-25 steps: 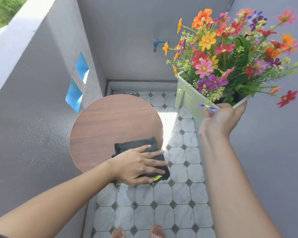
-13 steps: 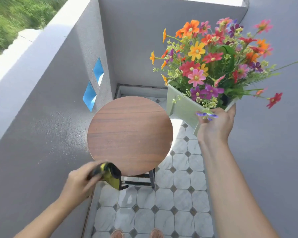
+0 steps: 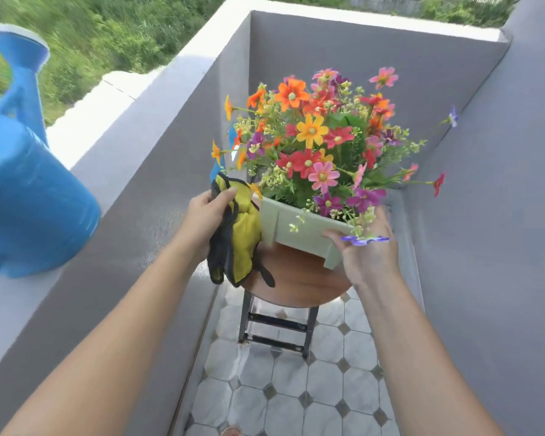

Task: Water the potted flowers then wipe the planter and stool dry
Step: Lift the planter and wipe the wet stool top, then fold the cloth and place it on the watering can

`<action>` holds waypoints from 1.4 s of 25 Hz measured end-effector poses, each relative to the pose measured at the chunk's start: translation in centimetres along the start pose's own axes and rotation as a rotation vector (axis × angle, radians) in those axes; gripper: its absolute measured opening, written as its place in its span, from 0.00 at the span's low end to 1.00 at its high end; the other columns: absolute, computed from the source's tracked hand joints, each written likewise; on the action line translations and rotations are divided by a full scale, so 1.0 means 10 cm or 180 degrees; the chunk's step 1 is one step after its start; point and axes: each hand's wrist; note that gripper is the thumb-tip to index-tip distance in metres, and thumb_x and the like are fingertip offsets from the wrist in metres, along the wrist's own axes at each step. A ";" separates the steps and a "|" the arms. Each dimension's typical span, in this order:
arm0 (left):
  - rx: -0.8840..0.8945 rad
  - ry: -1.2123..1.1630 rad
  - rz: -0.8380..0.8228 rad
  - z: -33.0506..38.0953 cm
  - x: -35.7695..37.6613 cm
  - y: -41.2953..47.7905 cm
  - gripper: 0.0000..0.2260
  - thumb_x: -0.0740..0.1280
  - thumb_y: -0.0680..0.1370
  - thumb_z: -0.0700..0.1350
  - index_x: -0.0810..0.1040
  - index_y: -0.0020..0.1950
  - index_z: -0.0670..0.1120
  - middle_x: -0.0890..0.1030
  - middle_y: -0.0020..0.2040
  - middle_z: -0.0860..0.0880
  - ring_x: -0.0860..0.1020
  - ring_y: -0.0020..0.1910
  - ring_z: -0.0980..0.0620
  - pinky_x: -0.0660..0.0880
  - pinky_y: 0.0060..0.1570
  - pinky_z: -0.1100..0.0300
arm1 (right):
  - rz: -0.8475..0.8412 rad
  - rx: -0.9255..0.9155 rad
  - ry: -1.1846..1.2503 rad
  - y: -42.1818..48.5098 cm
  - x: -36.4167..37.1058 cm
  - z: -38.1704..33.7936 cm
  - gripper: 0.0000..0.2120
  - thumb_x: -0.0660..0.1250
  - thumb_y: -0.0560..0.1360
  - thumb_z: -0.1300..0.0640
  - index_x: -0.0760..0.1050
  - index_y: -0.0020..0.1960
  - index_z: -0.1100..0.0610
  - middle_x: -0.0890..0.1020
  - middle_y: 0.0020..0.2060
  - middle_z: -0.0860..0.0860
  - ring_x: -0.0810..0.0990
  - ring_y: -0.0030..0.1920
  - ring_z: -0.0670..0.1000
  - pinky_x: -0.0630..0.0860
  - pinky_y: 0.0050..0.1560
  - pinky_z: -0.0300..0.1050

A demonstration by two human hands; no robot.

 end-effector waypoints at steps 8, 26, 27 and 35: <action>0.0784 0.0070 -0.0487 -0.35 0.07 -0.03 0.06 0.68 0.76 0.41 0.76 0.40 0.42 0.77 0.31 0.48 0.75 0.27 0.53 0.73 0.30 0.62 | -0.0409 -0.0043 0.0373 0.11 -0.29 0.22 0.15 0.47 0.81 0.66 0.67 0.41 0.57 0.72 0.40 0.53 0.75 0.39 0.50 0.80 0.40 0.46; 0.0396 -0.0301 0.0088 -0.56 -0.27 -0.37 0.09 0.70 0.74 0.38 0.72 0.51 0.42 0.79 0.40 0.46 0.80 0.34 0.51 0.79 0.34 0.59 | 0.0030 -0.0824 -0.1211 -0.33 -0.73 1.41 0.12 0.62 0.77 0.60 0.72 0.54 0.44 0.76 0.58 0.44 0.75 0.59 0.44 0.73 0.62 0.49; 0.0339 -0.0326 -0.0042 -0.55 -0.30 -0.42 0.11 0.70 0.73 0.38 0.71 0.52 0.43 0.80 0.41 0.46 0.80 0.33 0.52 0.79 0.32 0.61 | -0.0136 -0.0768 -0.1388 -0.40 -0.67 1.49 0.13 0.62 0.77 0.63 0.74 0.51 0.45 0.78 0.54 0.44 0.77 0.56 0.45 0.75 0.59 0.48; 0.0337 -0.0295 -0.1104 -0.16 -0.58 -0.96 0.13 0.67 0.73 0.41 0.78 0.57 0.39 0.83 0.46 0.43 0.82 0.40 0.49 0.80 0.42 0.58 | -0.1729 -0.0186 -0.2138 -0.54 0.28 0.96 0.24 0.61 0.75 0.40 0.69 0.66 0.50 0.76 0.61 0.44 0.74 0.61 0.43 0.68 0.65 0.47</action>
Point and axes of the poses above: each hand's wrist, its own y-axis towards the middle knuckle, its own x-axis out of the palm, z = x × y
